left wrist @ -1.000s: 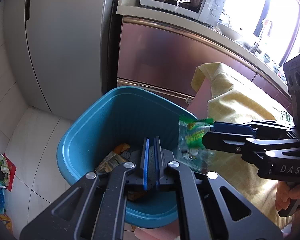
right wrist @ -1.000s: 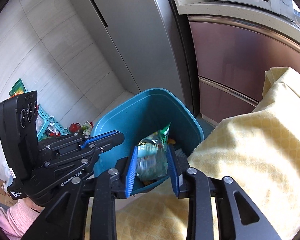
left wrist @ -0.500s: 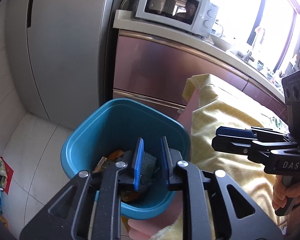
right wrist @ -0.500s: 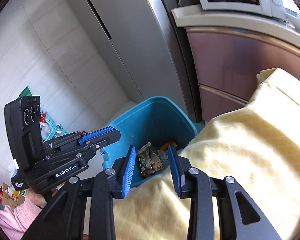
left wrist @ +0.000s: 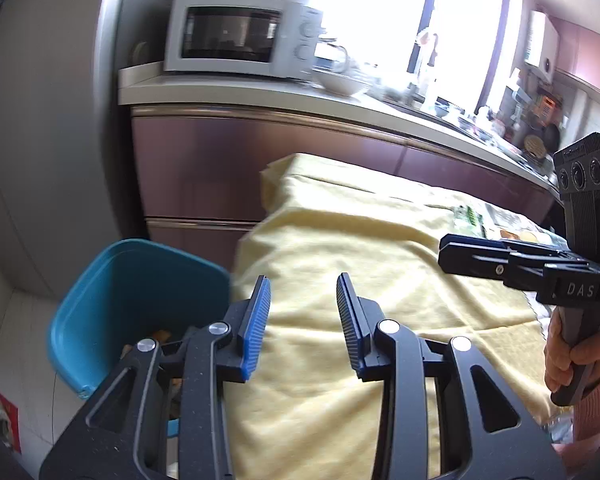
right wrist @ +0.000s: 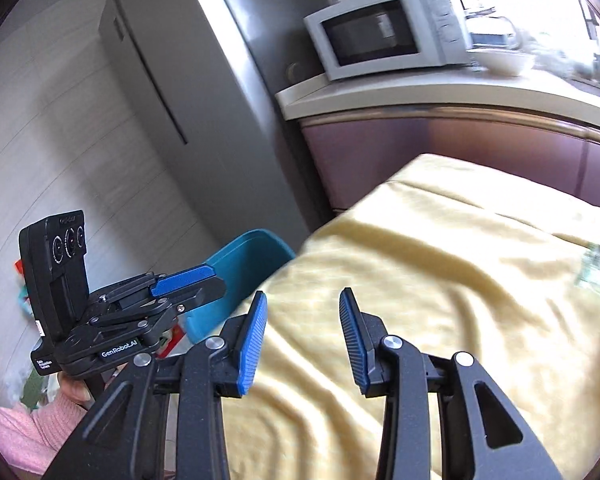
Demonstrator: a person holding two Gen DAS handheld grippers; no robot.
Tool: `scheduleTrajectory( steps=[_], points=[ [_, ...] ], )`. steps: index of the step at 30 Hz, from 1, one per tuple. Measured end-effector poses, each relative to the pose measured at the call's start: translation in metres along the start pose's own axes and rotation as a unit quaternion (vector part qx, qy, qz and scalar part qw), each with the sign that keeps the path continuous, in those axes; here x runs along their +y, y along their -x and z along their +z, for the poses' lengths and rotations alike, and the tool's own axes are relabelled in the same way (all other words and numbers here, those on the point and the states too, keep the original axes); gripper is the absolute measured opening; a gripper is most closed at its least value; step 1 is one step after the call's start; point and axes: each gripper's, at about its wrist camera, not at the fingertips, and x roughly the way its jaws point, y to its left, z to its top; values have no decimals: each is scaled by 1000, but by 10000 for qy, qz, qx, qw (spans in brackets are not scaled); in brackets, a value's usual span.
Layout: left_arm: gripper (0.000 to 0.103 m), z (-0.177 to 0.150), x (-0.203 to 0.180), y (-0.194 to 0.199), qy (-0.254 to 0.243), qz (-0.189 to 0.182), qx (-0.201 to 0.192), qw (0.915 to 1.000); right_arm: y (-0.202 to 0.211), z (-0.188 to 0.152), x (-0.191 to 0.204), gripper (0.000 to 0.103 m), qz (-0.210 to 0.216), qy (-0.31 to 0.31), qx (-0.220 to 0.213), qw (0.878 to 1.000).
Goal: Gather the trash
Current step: 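Move both tools back over the table toward the remaining wrappers and tissue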
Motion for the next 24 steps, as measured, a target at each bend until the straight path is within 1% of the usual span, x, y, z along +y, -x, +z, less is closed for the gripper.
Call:
scheduleTrajectory(
  steps=[5,10,17,20,24],
  points=[
    [34,2,-52,-18,-415,-351,152,9984,48,-14,-39,36,-486,-380,-333,9975],
    [35,0,-102,-35,-741,-652,281,9947,98,-33,-81,36,-1012,-802,-672,9893],
    [35,6,-171,-68,-1272,-1025,436,9856,150,-52,-134,36,-1723,-1213,-1009,9723],
    [37,8,-200,-80,-1534,-1112,450,9809,169,-61,-151,36,-2027,-1337,-1148,9633],
    [39,13,-232,-94,-1813,-1238,445,9746,189,-76,-172,40,-2293,-1590,-1265,9519]
  ],
)
